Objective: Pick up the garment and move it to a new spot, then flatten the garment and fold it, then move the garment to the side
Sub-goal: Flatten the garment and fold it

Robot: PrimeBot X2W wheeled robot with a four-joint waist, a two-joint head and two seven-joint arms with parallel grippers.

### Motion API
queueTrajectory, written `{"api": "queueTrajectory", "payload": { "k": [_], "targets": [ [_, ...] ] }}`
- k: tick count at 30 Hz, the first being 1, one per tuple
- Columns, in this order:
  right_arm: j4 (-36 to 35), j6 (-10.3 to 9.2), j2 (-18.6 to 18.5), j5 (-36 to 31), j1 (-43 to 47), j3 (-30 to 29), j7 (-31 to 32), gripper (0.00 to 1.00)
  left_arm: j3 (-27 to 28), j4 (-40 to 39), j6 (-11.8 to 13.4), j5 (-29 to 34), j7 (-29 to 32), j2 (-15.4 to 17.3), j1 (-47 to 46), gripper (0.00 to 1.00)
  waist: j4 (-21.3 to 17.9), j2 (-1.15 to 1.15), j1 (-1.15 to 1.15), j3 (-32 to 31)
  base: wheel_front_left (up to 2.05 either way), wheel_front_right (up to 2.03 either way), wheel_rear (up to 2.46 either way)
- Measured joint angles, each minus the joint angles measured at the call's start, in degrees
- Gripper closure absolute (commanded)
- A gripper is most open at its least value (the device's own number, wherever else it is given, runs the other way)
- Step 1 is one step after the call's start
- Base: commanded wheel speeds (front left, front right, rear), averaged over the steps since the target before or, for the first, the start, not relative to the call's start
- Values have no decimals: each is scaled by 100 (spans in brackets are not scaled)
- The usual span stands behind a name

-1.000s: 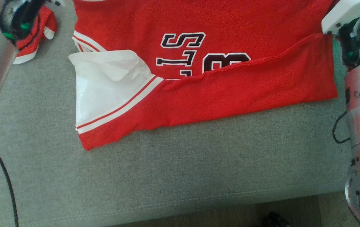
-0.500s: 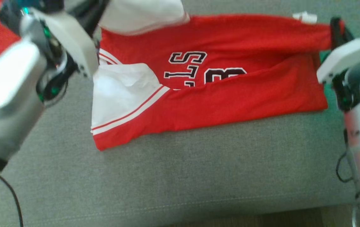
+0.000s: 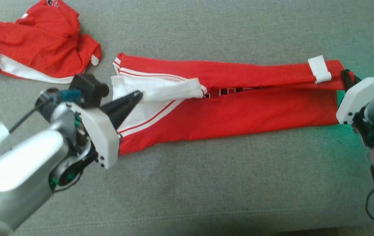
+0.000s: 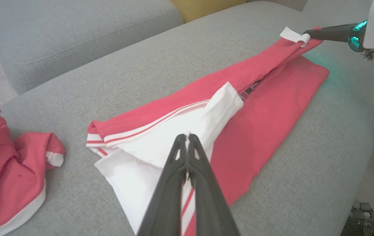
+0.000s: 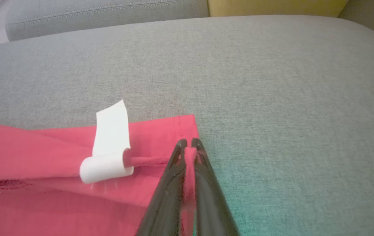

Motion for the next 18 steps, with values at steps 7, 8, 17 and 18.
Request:
{"api": "queueTrajectory", "payload": {
  "k": [7,8,17,18],
  "targets": [
    [-486,1,-166,78,272,261,708,100,-132,-328,172,0,122,112,194,100,3,0,0,24,0,0,0],
    [-550,1,-200,92,335,277,822,100,-143,-347,196,-1,122,130,225,100,-2,0,0,19,0,0,0],
    [-1091,1,-278,156,776,279,1435,100,-227,-314,294,-156,181,152,479,100,-56,0,0,-32,0,0,0],
    [-1134,1,-274,158,805,267,1437,16,-238,-275,301,-188,167,147,543,100,-69,0,0,-39,0,0,0]
  ]
}}
